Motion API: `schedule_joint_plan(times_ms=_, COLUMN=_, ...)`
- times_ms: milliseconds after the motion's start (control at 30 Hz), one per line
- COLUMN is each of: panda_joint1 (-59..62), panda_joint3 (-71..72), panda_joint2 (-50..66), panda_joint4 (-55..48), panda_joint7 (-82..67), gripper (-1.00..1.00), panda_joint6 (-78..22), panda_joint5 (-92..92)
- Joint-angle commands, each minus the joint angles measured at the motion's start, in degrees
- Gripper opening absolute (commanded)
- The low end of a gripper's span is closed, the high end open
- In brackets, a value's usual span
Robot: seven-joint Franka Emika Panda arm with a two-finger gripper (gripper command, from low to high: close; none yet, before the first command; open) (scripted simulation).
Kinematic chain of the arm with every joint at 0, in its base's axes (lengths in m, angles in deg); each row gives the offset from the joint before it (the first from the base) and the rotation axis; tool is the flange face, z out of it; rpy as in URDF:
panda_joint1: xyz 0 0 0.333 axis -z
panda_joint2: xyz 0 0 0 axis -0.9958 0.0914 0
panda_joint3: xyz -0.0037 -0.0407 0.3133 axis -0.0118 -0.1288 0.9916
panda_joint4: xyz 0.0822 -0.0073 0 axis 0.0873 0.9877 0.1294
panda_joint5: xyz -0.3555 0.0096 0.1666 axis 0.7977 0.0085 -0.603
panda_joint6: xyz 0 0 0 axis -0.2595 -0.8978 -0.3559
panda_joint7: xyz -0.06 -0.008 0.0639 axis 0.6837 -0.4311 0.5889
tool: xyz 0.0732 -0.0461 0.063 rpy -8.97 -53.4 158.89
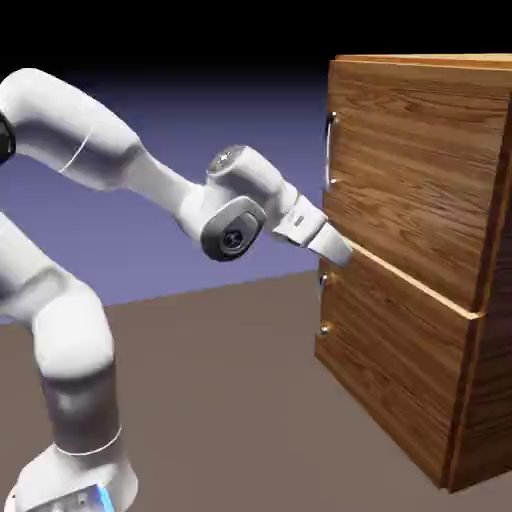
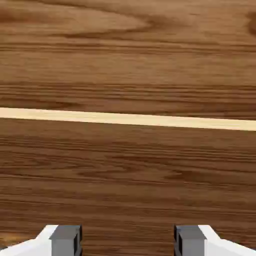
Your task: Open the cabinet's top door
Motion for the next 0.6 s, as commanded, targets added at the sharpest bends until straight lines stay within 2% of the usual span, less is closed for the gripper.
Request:
schedule_joint_plan(times_ms=0, panda_joint1=1.2, panda_joint3=1.3, panda_joint2=-1.2, panda_joint4=-0.4, panda_joint7=-1.0, gripper=0.0, panda_joint6=-0.4, panda_joint5=-2.5)
schedule_joint_plan(times_ms=567, panda_joint1=22.2, panda_joint3=23.5, panda_joint2=-20.7, panda_joint4=-7.8, panda_joint7=-17.2, gripper=0.0, panda_joint6=-7.2, panda_joint5=-44.9)
